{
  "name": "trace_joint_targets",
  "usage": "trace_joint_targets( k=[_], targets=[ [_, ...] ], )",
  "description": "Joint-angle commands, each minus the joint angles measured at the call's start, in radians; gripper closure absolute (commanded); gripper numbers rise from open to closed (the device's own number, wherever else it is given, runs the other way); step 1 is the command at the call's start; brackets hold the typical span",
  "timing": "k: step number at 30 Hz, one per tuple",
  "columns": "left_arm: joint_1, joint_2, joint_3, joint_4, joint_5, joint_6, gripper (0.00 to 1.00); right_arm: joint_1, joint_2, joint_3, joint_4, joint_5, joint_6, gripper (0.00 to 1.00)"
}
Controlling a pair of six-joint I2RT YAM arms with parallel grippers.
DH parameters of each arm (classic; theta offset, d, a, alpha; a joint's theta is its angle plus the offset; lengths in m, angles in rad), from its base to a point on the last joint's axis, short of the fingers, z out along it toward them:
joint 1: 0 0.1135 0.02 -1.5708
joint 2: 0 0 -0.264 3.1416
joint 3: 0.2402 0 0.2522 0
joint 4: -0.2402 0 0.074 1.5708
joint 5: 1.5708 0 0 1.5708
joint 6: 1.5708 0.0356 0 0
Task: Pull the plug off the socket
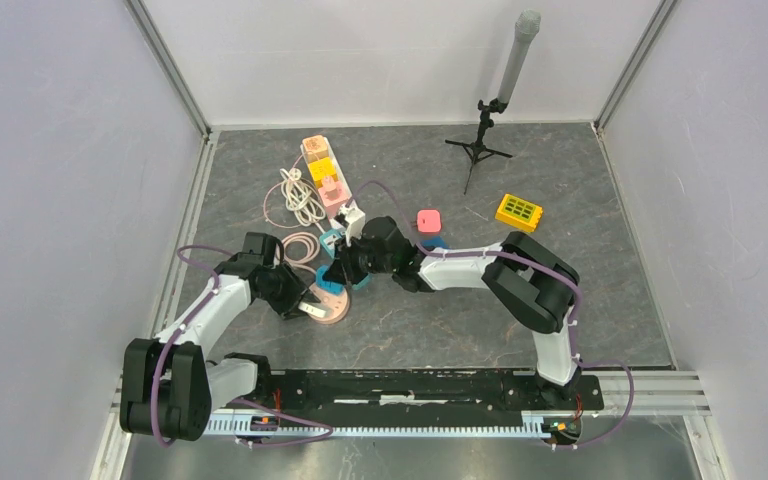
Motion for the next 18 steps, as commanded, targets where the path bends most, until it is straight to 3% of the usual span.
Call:
trace_joint_targets(
  k=[1, 8, 13, 18],
  targets=[
    [0.002, 0.028, -0.019, -0.019, -0.143, 0.01, 0.52, -0.041, -0.02, 0.024, 0.19, -0.168, 0.192, 1.0],
    [0.003, 0.033, -0.014, -0.016, -0.137, 0.021, 0.52, -0.035, -0.021, -0.063, 0.462, -0.242, 0.231, 1.0],
    [0.003, 0.027, -0.011, -0.017, -0.133, 0.021, 0.52, -0.038, -0.033, -0.028, 0.257, -0.123, 0.147, 1.0],
    [0.003, 0.007, -0.001, -0.018, -0.123, 0.024, 0.52, -0.05, -0.1, -0.06, 0.178, -0.004, 0.106, 1.0]
  ],
)
